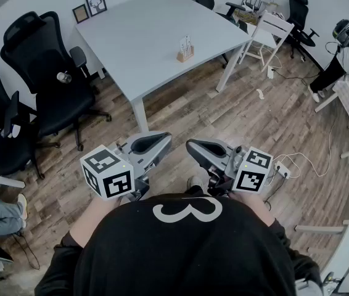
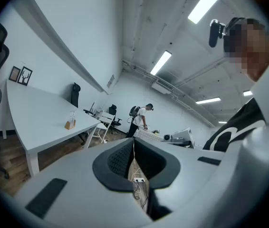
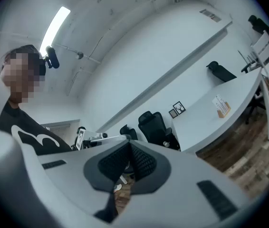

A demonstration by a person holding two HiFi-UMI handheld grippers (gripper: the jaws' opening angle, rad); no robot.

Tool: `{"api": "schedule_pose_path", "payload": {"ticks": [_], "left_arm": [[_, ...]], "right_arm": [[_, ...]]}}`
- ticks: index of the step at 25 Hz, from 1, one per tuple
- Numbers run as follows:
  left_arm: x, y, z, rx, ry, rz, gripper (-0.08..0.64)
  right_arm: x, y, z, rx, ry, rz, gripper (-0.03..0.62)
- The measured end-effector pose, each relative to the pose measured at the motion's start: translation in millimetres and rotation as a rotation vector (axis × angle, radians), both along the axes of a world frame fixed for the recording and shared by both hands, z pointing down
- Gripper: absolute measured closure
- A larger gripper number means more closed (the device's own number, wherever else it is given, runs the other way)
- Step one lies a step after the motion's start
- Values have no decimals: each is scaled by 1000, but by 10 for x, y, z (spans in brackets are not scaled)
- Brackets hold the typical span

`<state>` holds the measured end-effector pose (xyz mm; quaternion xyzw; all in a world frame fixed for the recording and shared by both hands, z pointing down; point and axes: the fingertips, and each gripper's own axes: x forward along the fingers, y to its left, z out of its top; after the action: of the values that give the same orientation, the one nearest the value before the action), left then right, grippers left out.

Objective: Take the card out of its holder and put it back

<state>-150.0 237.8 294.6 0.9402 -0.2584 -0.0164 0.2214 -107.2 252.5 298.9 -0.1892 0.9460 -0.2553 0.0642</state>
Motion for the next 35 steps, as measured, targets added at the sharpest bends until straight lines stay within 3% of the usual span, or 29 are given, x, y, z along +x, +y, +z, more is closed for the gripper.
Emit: {"api": "schedule_pose_path", "payload": {"ticks": [18,27,35], "left_arm": [[469,-549,180,-67,2,-20,543],[906,-997,297,-104,3,-39,543],[1522,-1345,233,-52,-16,1,543]], "right_arm": [[439,-527,186,-72,1,-31,583],[964,-960,315,-114,-18,-22,581],[1557,-1372,305,-105,-39,-18,581]]}}
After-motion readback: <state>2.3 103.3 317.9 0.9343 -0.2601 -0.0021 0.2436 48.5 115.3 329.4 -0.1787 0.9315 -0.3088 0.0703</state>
